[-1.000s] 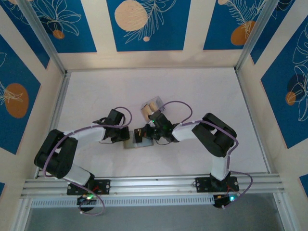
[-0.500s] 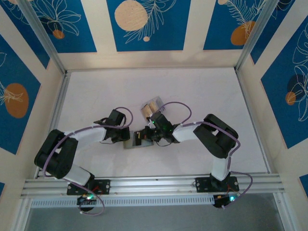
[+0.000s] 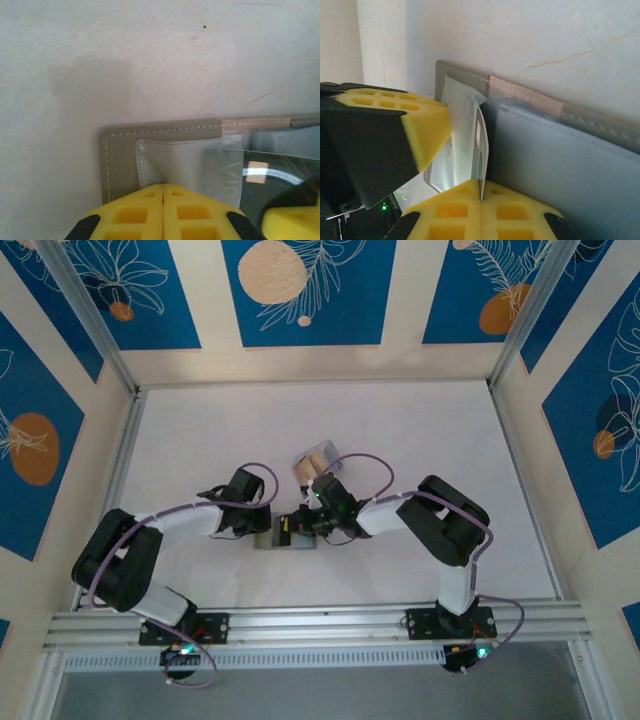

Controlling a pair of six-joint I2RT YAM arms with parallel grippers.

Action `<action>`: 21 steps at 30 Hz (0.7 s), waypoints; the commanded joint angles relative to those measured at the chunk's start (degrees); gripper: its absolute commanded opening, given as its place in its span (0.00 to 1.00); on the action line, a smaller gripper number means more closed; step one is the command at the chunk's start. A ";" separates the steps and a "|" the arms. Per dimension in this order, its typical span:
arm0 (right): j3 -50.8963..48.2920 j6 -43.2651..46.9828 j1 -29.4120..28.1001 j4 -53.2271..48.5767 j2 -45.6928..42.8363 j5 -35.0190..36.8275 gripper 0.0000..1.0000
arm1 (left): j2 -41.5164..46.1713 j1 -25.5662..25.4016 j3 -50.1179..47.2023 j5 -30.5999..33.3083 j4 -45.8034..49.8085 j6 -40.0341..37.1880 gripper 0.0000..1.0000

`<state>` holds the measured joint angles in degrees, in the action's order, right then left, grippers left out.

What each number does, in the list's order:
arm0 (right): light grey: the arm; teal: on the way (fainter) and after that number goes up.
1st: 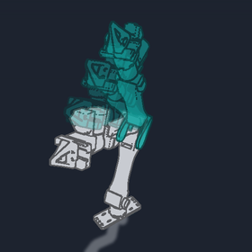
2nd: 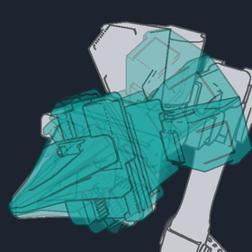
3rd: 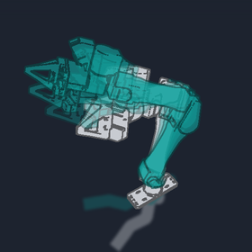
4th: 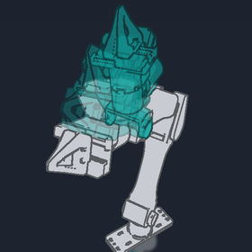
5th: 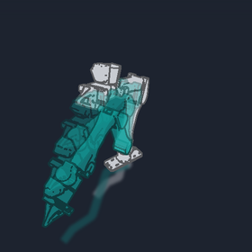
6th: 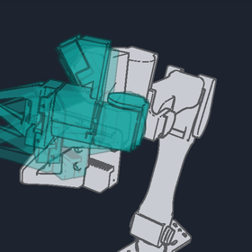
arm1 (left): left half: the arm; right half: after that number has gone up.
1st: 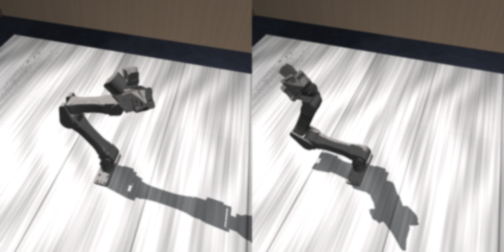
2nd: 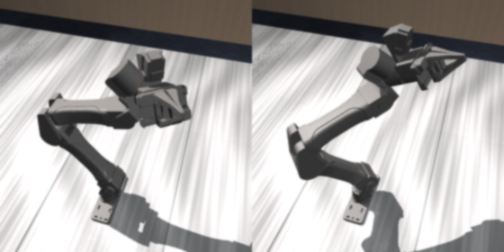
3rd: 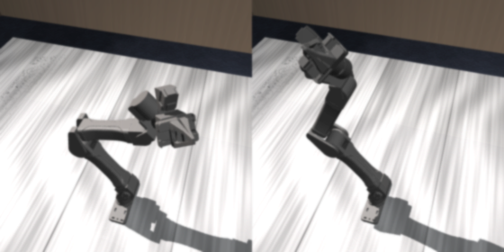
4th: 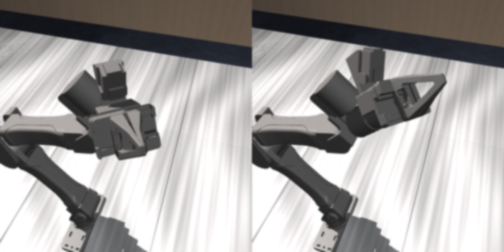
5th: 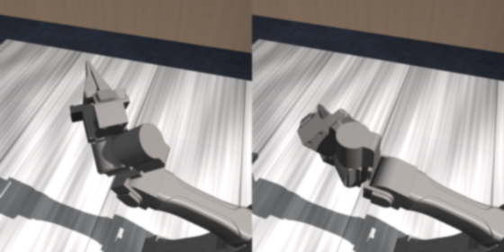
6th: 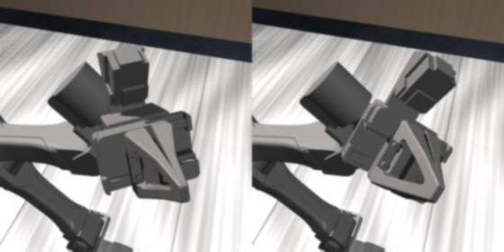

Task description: Put the credit cards into the card holder

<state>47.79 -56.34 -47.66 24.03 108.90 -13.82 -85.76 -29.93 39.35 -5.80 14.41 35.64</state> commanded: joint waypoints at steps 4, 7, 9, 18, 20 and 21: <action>3.60 1.68 -2.25 -5.15 5.95 -4.22 0.00 | -1.31 -1.09 -2.85 1.20 2.20 0.82 0.07; 4.26 1.86 -2.64 -7.76 5.84 -2.13 0.00 | -0.17 -1.05 -2.74 0.23 2.44 0.92 0.08; 4.17 2.22 -2.82 -9.70 5.11 -0.61 0.04 | 1.22 -0.80 -2.65 0.31 3.20 1.25 0.10; 4.42 7.30 -3.30 -18.08 -1.93 0.71 0.35 | 11.37 2.87 -6.43 3.31 4.79 5.22 0.19; 5.99 8.84 -3.30 -21.90 -3.17 0.76 0.37 | 12.02 3.26 -6.71 3.08 5.00 5.39 0.19; 6.76 9.64 -3.28 -24.08 -3.83 1.15 0.38 | 12.10 3.39 -6.82 3.04 5.03 5.41 0.19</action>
<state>53.08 -50.48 -50.63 11.09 107.00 -13.47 -74.65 -27.33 33.45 -3.29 17.63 39.97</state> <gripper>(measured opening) 0.377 0.189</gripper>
